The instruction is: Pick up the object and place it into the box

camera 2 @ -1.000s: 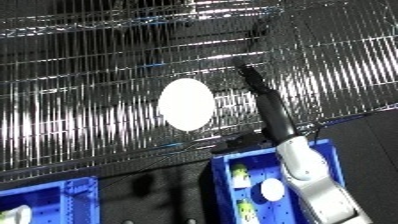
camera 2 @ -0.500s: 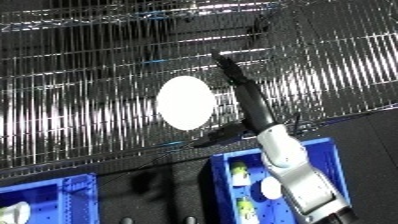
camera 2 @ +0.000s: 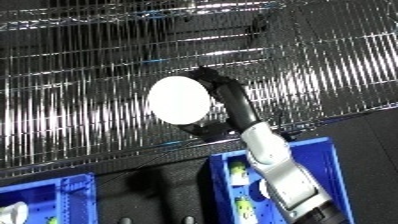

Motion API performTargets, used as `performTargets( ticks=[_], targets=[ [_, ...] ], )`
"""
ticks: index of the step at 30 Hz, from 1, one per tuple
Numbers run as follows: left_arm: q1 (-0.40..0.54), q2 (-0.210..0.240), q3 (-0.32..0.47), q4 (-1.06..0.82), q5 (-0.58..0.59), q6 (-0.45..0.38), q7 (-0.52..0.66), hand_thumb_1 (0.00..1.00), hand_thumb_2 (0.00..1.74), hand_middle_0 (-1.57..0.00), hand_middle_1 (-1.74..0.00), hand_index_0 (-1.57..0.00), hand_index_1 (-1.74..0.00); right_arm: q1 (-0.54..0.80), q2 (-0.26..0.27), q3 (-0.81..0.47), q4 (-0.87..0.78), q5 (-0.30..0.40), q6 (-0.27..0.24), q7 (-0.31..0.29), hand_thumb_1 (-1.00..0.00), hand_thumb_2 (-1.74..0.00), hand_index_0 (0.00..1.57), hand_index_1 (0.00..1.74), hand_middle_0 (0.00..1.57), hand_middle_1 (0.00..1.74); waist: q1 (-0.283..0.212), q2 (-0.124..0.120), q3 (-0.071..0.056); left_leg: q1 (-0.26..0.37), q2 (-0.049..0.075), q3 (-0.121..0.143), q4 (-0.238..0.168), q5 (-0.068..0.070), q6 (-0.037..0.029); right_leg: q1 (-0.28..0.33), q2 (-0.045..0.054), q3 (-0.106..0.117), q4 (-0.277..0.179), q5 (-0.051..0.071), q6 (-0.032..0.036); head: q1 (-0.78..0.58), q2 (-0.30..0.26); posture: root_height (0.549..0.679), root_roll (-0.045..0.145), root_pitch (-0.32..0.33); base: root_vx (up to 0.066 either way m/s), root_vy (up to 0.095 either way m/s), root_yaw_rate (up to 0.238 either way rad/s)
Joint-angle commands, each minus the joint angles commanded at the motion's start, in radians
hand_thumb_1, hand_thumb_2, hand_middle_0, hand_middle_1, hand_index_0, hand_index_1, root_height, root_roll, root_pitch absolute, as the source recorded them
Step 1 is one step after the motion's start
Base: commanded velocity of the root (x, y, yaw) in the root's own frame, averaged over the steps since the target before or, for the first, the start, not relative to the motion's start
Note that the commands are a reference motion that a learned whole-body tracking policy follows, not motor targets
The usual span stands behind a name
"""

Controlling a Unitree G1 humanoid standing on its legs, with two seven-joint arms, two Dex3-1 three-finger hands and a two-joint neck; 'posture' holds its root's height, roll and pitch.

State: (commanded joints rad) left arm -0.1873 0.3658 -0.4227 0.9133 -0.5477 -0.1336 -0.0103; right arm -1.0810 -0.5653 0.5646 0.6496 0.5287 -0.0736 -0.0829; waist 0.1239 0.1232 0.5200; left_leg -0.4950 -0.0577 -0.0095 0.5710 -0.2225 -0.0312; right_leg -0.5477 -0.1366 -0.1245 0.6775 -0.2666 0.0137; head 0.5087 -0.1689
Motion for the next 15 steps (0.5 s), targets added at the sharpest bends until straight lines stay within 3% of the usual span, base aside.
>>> performTargets(
  ticks=[3, 15],
  targets=[
    [0.001, 0.000, 0.000, 0.003, 0.001, -0.002, -0.002, 0.00, 0.00, 0.00, 0.00, 0.00, 0.00, 0.003, 0.000, -0.001, 0.009, 0.010, -0.003, 0.003, -1.00, -1.74, 1.57, 1.74, 1.57, 1.74, -0.001, -0.001, 0.000, 0.002, 0.002, 0.001, -0.001, 0.000, -0.0005, 0.003, -0.0001, 0.000, -0.003, 0.001, -0.0002, -0.003, 0.001, 0.645, 0.090, 0.119, -0.004, -0.001, -0.010],
    [0.008, -0.001, 0.011, 0.012, 0.002, -0.016, 0.003, 0.00, 0.00, 0.00, 0.00, 0.00, 0.00, 0.039, -0.032, -0.036, -0.039, 0.015, -0.058, -0.024, -1.00, -1.74, 1.57, 1.74, 1.57, 1.74, -0.019, -0.010, 0.000, 0.023, 0.011, 0.009, -0.018, 0.004, -0.0034, 0.019, 0.0065, 0.006, -0.022, 0.005, 0.0016, -0.023, 0.023, 0.647, 0.087, 0.114, -0.022, -0.006, -0.039]
  ],
)
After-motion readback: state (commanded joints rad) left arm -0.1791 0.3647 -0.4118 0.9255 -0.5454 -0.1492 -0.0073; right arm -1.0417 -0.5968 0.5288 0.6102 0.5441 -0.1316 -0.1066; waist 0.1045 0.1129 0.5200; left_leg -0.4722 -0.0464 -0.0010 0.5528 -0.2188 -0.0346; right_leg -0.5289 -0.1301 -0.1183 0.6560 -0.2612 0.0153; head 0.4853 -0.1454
